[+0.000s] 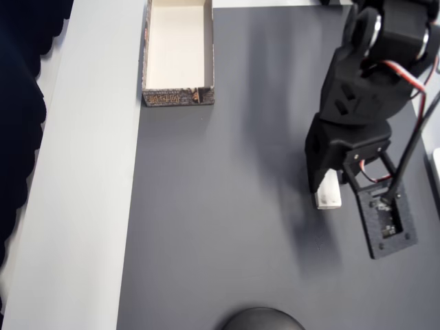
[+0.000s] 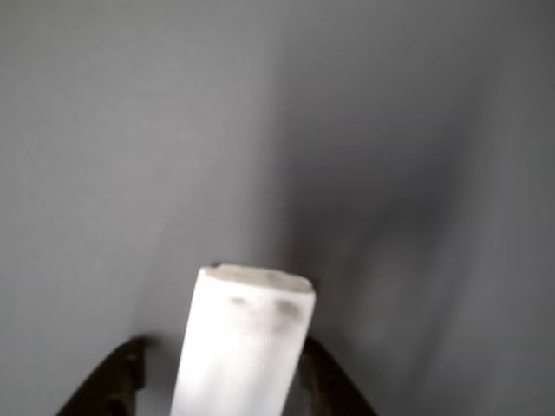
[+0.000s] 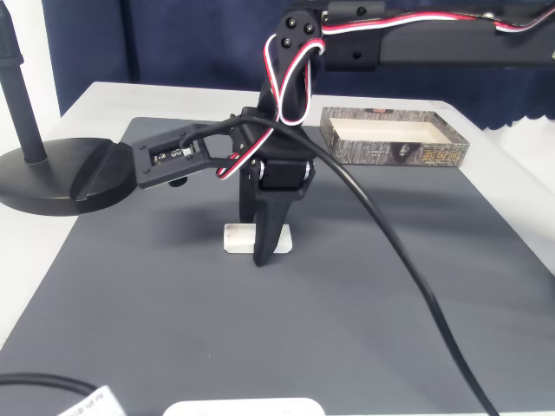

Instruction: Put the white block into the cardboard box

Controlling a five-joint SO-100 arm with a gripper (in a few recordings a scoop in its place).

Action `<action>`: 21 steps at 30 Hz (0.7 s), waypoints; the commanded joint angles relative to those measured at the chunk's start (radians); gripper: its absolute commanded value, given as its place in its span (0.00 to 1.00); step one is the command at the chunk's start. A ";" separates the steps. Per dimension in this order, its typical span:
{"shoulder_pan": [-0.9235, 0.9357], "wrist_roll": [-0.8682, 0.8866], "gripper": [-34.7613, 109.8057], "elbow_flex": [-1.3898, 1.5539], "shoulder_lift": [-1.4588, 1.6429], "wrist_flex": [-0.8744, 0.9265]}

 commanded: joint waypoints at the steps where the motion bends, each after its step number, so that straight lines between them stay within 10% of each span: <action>1: -0.002 0.006 0.40 -0.058 0.011 -0.005; 21: 0.003 0.006 0.23 -0.041 0.006 0.114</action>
